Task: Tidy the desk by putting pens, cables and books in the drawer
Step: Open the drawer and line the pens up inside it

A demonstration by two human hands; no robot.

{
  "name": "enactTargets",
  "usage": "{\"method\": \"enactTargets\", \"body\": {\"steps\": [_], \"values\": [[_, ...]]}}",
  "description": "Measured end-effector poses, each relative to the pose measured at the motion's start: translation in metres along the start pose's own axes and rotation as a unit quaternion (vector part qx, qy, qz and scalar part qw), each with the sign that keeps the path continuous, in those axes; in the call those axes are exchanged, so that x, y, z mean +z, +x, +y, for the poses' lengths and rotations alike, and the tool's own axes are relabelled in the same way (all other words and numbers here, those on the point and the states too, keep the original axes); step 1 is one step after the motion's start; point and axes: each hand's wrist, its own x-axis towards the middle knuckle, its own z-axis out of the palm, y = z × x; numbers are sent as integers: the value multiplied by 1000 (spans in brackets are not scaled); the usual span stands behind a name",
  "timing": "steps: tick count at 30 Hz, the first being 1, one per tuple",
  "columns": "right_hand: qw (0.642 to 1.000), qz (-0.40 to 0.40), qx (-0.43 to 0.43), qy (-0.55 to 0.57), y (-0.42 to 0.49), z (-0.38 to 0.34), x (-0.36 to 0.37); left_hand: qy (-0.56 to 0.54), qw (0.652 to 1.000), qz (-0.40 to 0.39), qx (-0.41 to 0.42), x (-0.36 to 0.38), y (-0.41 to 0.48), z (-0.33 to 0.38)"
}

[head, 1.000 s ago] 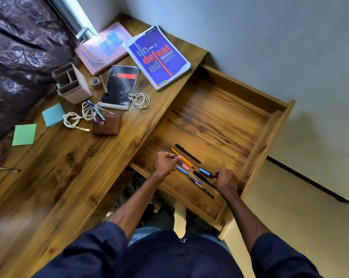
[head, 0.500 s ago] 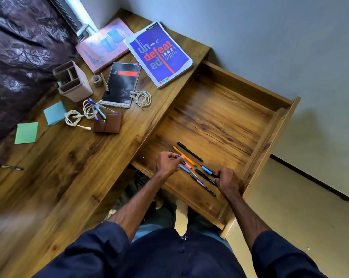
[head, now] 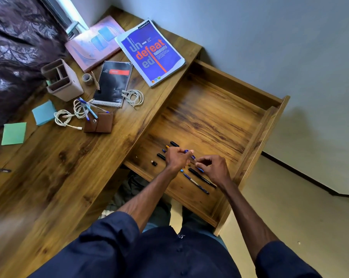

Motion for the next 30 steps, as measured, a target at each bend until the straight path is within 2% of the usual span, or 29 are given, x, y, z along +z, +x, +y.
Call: {"method": "enactTargets", "body": {"steps": [7, 13, 23, 30], "values": [[987, 17, 79, -141, 12, 29, -6, 105, 994, -32, 25, 10, 5, -10], [960, -14, 131, -249, 15, 44, 2, 89, 995, -35, -23, -2, 2, -22], [951, -34, 142, -274, 19, 45, 7, 96, 995, -30, -9, -13, 1, -35], [951, -6, 143, -274, 23, 37, 15, 103, 994, -28, 13, -23, 1, -37]]}}
